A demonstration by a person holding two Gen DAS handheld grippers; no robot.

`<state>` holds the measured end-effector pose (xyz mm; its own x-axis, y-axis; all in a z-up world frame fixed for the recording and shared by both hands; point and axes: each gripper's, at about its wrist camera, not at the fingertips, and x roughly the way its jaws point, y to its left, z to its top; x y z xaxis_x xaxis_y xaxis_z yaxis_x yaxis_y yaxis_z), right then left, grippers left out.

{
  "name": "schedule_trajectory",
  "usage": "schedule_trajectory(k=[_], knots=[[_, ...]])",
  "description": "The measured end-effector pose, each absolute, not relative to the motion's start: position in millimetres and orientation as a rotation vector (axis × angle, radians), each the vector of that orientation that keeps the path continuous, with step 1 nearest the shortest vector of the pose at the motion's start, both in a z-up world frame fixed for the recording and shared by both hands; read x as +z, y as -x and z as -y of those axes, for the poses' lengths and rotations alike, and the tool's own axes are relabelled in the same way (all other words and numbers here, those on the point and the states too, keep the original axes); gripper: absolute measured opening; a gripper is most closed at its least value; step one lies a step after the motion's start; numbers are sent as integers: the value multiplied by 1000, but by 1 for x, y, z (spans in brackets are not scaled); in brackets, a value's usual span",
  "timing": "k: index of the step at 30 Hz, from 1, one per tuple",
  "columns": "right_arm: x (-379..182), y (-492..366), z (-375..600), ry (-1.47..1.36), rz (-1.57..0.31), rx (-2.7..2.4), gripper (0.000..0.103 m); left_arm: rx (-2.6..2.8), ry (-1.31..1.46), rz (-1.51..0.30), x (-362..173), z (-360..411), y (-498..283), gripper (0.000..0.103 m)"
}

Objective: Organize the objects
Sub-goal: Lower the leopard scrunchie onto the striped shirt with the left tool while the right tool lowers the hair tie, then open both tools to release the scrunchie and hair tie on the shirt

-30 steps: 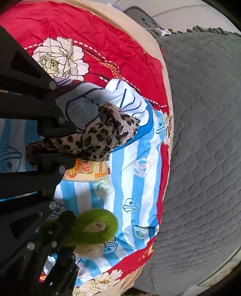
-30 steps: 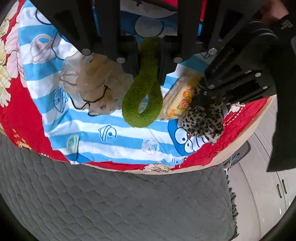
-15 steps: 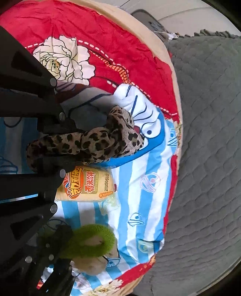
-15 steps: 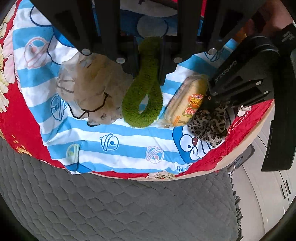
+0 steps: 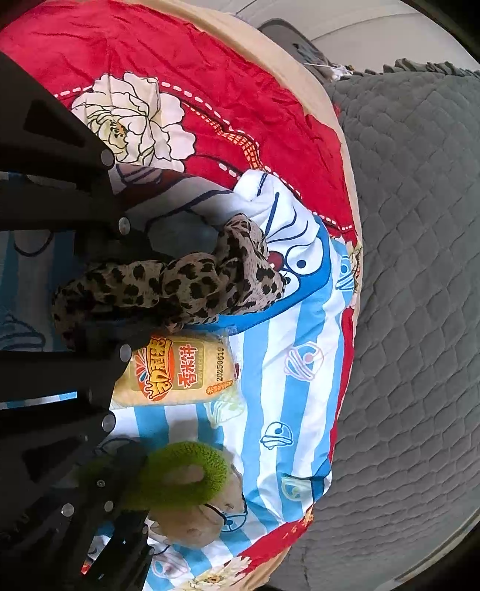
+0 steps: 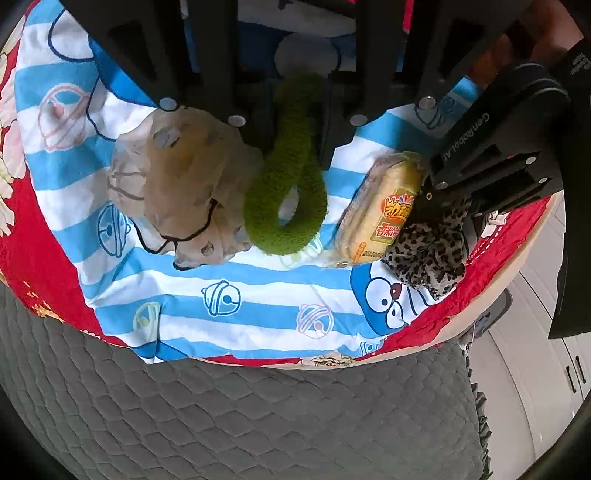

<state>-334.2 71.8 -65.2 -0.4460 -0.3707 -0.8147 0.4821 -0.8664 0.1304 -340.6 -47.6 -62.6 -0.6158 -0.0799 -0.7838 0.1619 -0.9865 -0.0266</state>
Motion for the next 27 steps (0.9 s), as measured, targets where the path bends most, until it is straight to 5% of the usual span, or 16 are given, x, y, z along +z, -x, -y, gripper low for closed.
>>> schedule_trajectory(k=[6, 13, 18, 27], knots=[[-65, 334, -74, -1275, -141, -2305, 25, -2683, -1326, -177, -64, 54, 337, 52], [-64, 334, -75, -1293, -132, -2303, 31, -2684, -1343, -78, -65, 43, 332, 66], [-62, 333, -77, -1296, -140, -2313, 45, -2685, -1364, -39, -66, 40, 330, 71], [-60, 334, -80, -1300, -133, -2323, 48, -2675, -1376, -44, -66, 37, 327, 75]])
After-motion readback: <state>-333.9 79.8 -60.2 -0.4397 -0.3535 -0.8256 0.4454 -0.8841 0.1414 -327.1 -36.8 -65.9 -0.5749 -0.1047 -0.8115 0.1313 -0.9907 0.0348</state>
